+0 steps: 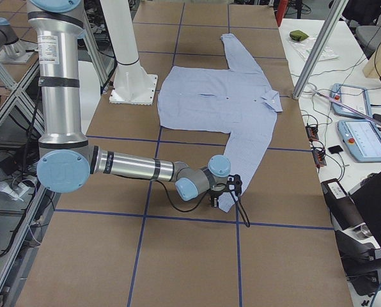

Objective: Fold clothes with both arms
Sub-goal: 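Lower the right gripper to the sleeve cuff nearest it and grasp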

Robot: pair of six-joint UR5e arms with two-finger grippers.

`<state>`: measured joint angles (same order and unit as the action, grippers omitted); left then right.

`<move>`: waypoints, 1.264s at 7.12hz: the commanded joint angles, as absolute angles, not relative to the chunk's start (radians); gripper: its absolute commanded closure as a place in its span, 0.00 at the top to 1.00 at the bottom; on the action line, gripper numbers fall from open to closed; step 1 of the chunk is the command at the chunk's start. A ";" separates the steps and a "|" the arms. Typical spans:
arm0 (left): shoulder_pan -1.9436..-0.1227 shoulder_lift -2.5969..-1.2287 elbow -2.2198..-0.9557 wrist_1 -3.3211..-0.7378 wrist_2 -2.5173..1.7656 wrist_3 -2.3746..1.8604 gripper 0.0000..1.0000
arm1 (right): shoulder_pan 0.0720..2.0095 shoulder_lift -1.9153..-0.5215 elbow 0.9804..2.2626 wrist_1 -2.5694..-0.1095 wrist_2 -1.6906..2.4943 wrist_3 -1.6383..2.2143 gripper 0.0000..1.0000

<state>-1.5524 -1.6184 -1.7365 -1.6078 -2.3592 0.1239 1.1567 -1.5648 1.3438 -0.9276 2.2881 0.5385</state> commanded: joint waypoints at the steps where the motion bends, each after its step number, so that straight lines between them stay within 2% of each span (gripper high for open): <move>1: -1.552 -1.618 -1.736 -1.608 -2.359 0.124 1.00 | 1.164 -1.565 1.348 -0.928 2.289 0.538 0.44; 6: -1.552 -1.618 -1.740 -1.608 -2.359 0.127 1.00 | 1.184 -1.568 1.341 -0.940 2.286 0.540 0.36; 9: -1.552 -1.618 -1.743 -1.608 -2.359 0.124 1.00 | 1.181 -1.545 1.341 -0.972 2.278 0.540 0.39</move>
